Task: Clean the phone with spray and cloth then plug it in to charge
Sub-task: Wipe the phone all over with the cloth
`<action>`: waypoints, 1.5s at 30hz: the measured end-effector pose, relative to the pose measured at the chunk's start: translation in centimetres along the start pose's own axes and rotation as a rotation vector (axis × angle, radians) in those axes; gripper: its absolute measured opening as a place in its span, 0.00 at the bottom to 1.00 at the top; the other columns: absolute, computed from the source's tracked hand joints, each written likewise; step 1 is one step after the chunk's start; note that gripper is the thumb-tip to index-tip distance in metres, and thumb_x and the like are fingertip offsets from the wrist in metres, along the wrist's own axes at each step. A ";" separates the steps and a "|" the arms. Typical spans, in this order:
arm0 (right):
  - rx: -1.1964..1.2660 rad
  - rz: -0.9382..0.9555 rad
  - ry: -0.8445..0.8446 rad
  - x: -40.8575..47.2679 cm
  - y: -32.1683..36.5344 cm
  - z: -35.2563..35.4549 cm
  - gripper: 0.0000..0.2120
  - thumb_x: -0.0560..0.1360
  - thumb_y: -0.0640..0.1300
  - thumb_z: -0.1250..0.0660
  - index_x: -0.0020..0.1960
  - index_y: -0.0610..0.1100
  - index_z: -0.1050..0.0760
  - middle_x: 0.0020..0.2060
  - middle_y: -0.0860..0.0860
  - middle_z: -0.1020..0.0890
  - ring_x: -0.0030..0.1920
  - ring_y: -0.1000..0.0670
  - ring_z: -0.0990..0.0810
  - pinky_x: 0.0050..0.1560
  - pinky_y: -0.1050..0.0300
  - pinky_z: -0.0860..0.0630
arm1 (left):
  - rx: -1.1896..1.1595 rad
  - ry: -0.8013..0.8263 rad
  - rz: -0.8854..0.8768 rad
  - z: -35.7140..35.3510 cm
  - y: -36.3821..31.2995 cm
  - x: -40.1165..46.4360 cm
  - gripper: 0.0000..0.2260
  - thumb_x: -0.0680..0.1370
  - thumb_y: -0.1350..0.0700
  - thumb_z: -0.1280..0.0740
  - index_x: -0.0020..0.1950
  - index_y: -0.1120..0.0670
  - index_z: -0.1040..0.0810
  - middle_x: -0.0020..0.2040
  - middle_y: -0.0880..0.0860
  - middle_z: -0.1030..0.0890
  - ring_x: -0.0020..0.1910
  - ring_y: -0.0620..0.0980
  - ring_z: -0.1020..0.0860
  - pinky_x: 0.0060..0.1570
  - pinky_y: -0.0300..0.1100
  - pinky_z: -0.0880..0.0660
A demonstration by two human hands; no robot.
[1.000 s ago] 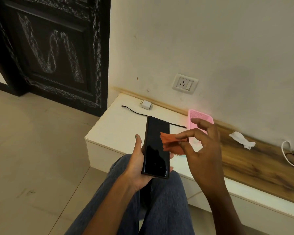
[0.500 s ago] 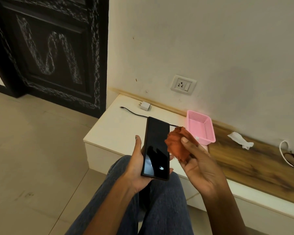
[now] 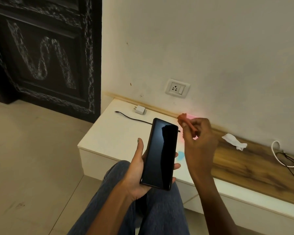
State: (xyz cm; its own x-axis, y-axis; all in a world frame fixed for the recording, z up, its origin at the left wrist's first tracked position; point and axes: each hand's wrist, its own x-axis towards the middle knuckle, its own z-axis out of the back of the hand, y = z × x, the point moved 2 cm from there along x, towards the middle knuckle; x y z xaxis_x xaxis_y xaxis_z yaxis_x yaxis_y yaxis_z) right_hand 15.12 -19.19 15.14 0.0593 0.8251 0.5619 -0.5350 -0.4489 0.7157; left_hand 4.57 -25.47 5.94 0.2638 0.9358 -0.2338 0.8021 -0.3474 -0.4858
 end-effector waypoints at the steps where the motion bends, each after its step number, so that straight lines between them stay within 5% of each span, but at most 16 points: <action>1: -0.041 0.041 0.042 0.0 0.1 -0.4 0.03 0.77 0.40 0.36 0.51 0.44 0.26 0.36 0.61 0.26 0.35 0.57 0.24 0.37 0.70 0.26 | 0.010 0.004 -0.002 -0.3 0.0 0.0 0.35 0.71 0.30 0.49 0.68 0.51 0.28 0.62 0.60 0.21 0.59 0.61 0.22 0.61 0.61 0.30; 4: -0.172 0.125 0.213 -1.1 -0.2 -1.7 0.12 0.78 0.36 0.40 0.59 0.46 0.26 0.44 0.57 0.21 0.44 0.54 0.22 0.50 0.62 0.25 | 0.025 -0.029 -0.001 -0.6 0.0 0.0 0.32 0.72 0.31 0.47 0.67 0.48 0.26 0.59 0.59 0.19 0.57 0.61 0.20 0.54 0.60 0.24; 7: -0.282 0.260 0.271 -2.8 -1.3 -2.7 0.28 0.71 0.25 0.36 0.67 0.45 0.30 0.65 0.48 0.26 0.67 0.47 0.30 0.68 0.60 0.42 | 0.072 -0.058 -0.006 -0.3 -0.3 0.1 0.33 0.72 0.30 0.47 0.68 0.48 0.26 0.60 0.58 0.19 0.58 0.58 0.21 0.52 0.54 0.22; 13: -0.413 0.320 0.322 -3.4 -2.2 -2.2 0.41 0.58 0.19 0.30 0.67 0.41 0.31 0.65 0.44 0.27 0.67 0.47 0.36 0.65 0.45 0.42 | 0.153 -0.090 -0.011 -0.1 -0.2 0.2 0.33 0.71 0.29 0.47 0.67 0.47 0.26 0.60 0.56 0.19 0.59 0.56 0.21 0.62 0.54 0.27; 18: -0.422 0.190 0.311 -2.6 -1.4 -2.2 0.38 0.65 0.20 0.35 0.71 0.43 0.35 0.70 0.47 0.33 0.72 0.47 0.40 0.68 0.53 0.55 | 0.256 -0.123 0.054 -0.2 0.4 0.4 0.34 0.69 0.27 0.47 0.66 0.45 0.26 0.61 0.53 0.19 0.61 0.53 0.22 0.65 0.53 0.29; 21: -0.395 0.204 0.343 -3.1 -0.8 -2.7 0.37 0.68 0.21 0.40 0.73 0.43 0.40 0.73 0.46 0.38 0.74 0.47 0.43 0.66 0.59 0.50 | 0.304 -0.124 0.052 -0.3 0.4 0.3 0.32 0.69 0.27 0.48 0.65 0.42 0.26 0.61 0.50 0.20 0.61 0.50 0.23 0.65 0.49 0.29; 24: -0.365 0.209 0.331 -3.3 -0.3 -3.0 0.35 0.66 0.21 0.37 0.71 0.40 0.36 0.70 0.43 0.34 0.71 0.43 0.37 0.67 0.52 0.48 | 0.340 -0.128 0.038 -0.8 0.2 0.1 0.24 0.71 0.30 0.50 0.56 0.38 0.25 0.54 0.45 0.19 0.56 0.45 0.21 0.54 0.41 0.23; 28: -0.367 0.278 0.340 -3.6 -0.3 -3.8 0.35 0.61 0.21 0.33 0.66 0.39 0.29 0.66 0.42 0.27 0.67 0.41 0.31 0.64 0.43 0.45 | 0.321 -0.132 0.017 -1.0 0.5 0.2 0.22 0.72 0.32 0.49 0.60 0.38 0.27 0.63 0.48 0.22 0.62 0.48 0.23 0.65 0.48 0.29; 33: -0.373 0.308 0.333 -3.3 -0.6 -3.0 0.32 0.66 0.23 0.34 0.67 0.41 0.30 0.67 0.45 0.28 0.68 0.46 0.34 0.66 0.47 0.44 | 0.269 -0.150 0.023 -1.0 0.7 0.4 0.26 0.72 0.31 0.46 0.61 0.42 0.24 0.61 0.52 0.19 0.61 0.52 0.22 0.66 0.53 0.29; 39: -0.440 0.158 0.320 -3.3 -3.0 -1.5 0.38 0.60 0.23 0.26 0.67 0.40 0.29 0.64 0.44 0.25 0.66 0.43 0.28 0.62 0.49 0.36 | 0.267 -0.194 0.028 -0.2 0.2 0.3 0.32 0.70 0.28 0.45 0.66 0.45 0.26 0.61 0.54 0.19 0.61 0.56 0.22 0.65 0.57 0.30; 45: -0.417 0.122 0.290 -3.2 -1.6 -2.2 0.35 0.64 0.19 0.37 0.68 0.39 0.32 0.68 0.43 0.30 0.69 0.42 0.33 0.65 0.49 0.42 | 0.248 -0.177 0.018 -1.0 0.0 -0.2 0.24 0.73 0.31 0.48 0.56 0.43 0.22 0.54 0.51 0.16 0.57 0.52 0.20 0.56 0.48 0.24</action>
State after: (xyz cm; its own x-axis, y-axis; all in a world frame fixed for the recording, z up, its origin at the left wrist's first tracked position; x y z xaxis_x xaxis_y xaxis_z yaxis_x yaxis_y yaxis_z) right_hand 13.88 -20.37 11.28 -0.2285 0.8630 0.4506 -0.8173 -0.4215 0.3929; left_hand 5.05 -25.58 6.81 0.1624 0.9120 -0.3766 0.6369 -0.3884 -0.6659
